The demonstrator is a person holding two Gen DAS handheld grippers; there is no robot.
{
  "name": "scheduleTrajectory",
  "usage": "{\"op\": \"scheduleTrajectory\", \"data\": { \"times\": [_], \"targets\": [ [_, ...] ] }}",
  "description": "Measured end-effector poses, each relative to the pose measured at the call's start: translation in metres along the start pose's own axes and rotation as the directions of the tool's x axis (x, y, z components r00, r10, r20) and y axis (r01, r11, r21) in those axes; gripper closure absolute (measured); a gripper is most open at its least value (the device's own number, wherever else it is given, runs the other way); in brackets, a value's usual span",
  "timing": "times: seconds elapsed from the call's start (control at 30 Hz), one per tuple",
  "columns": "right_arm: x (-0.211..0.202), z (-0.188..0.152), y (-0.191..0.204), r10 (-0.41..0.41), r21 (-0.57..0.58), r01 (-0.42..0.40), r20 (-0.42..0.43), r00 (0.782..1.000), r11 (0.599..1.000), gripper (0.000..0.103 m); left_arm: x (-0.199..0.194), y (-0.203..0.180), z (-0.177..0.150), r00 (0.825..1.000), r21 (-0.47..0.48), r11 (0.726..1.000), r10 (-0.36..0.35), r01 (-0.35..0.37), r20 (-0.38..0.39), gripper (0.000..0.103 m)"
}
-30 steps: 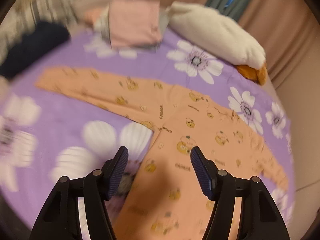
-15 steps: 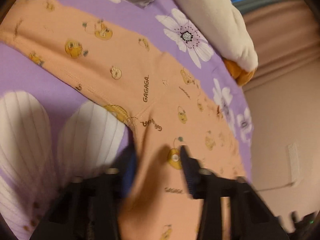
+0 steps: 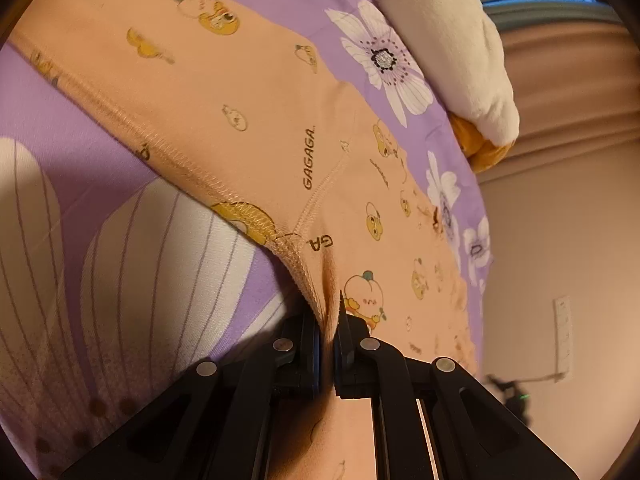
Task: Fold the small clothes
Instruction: 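Grasp the peach shirt's sleeve with the right gripper and fold it across the body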
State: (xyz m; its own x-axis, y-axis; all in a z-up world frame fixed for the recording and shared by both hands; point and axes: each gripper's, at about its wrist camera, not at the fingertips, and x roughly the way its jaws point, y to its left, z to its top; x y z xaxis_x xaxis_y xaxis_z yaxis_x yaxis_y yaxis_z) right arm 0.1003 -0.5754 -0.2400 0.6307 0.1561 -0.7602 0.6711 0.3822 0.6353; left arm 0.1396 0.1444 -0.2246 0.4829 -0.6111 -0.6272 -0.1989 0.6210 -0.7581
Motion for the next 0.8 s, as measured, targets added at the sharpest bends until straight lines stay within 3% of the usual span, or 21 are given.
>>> {"op": "scheduleTrajectory", "data": {
  "times": [0.03, 0.1, 0.17, 0.27, 0.3, 0.33, 0.37, 0.43, 0.47, 0.5, 0.53, 0.63, 0.73, 0.8],
  "targets": [
    [0.002, -0.001, -0.010, 0.048, 0.034, -0.049, 0.013, 0.999, 0.998, 0.023, 0.009, -0.001, 0.006, 1.000, -0.015, 1.000, -0.012, 0.012, -0.003, 0.094],
    [-0.008, -0.001, -0.024, 0.201, 0.092, -0.210, 0.101, 0.974, 0.973, 0.024, 0.010, 0.002, 0.007, 1.000, -0.028, 0.999, -0.029, 0.029, -0.005, 0.094],
    [-0.014, 0.005, -0.037, 0.299, 0.141, -0.330, 0.204, 0.932, 0.933, 0.026, 0.014, -0.003, 0.011, 1.000, -0.023, 1.000, -0.021, 0.021, -0.001, 0.094],
    [-0.018, 0.015, -0.051, 0.352, 0.263, -0.428, 0.291, 0.890, 0.865, 0.035, 0.017, -0.011, 0.013, 1.000, 0.002, 1.000, 0.004, -0.004, 0.007, 0.094],
    [-0.021, 0.020, -0.050, 0.366, 0.263, -0.450, 0.312, 0.877, 0.854, 0.037, 0.018, -0.012, 0.012, 1.000, 0.006, 1.000, 0.010, -0.010, 0.009, 0.094],
    [-0.024, 0.024, -0.047, 0.361, 0.242, -0.450, 0.334, 0.871, 0.860, 0.047, 0.022, -0.015, 0.014, 1.000, 0.005, 1.000, 0.011, -0.011, 0.011, 0.094],
    [-0.025, 0.028, -0.048, 0.334, 0.227, -0.423, 0.345, 0.877, 0.877, 0.055, 0.022, -0.015, 0.014, 1.000, 0.004, 1.000, 0.010, -0.010, 0.011, 0.094],
    [-0.021, 0.033, -0.045, 0.227, 0.241, -0.321, 0.349, 0.909, 0.916, 0.100, 0.023, -0.015, 0.014, 1.000, 0.004, 1.000, 0.007, -0.008, 0.010, 0.094],
    [-0.016, 0.033, -0.043, 0.184, 0.266, -0.281, 0.338, 0.923, 0.922, 0.100, 0.023, -0.015, 0.014, 1.000, 0.005, 1.000, 0.008, -0.008, 0.011, 0.094],
    [-0.014, 0.030, -0.041, 0.185, 0.266, -0.282, 0.337, 0.923, 0.922, 0.100, 0.020, -0.014, 0.013, 1.000, 0.006, 1.000, 0.009, -0.009, 0.012, 0.094],
    [-0.017, 0.029, -0.032, 0.191, 0.244, -0.285, 0.347, 0.918, 0.927, 0.097, 0.020, -0.014, 0.013, 1.000, 0.011, 1.000, 0.013, -0.013, 0.013, 0.094],
    [-0.030, 0.029, 0.006, 0.149, 0.157, -0.208, 0.322, 0.935, 0.965, 0.097, 0.022, -0.016, 0.014, 1.000, 0.021, 0.999, 0.026, -0.026, 0.017, 0.094],
    [-0.042, 0.024, 0.063, 0.260, 0.021, -0.278, 0.292, 0.920, 0.960, 0.097, 0.024, -0.017, 0.016, 0.999, 0.027, 0.999, 0.032, -0.032, 0.022, 0.094],
    [-0.050, 0.007, 0.128, 0.285, -0.120, -0.262, 0.256, 0.924, 0.958, 0.097, 0.025, -0.017, 0.016, 0.999, 0.024, 0.999, 0.030, -0.031, 0.023, 0.094]
  ]
}}
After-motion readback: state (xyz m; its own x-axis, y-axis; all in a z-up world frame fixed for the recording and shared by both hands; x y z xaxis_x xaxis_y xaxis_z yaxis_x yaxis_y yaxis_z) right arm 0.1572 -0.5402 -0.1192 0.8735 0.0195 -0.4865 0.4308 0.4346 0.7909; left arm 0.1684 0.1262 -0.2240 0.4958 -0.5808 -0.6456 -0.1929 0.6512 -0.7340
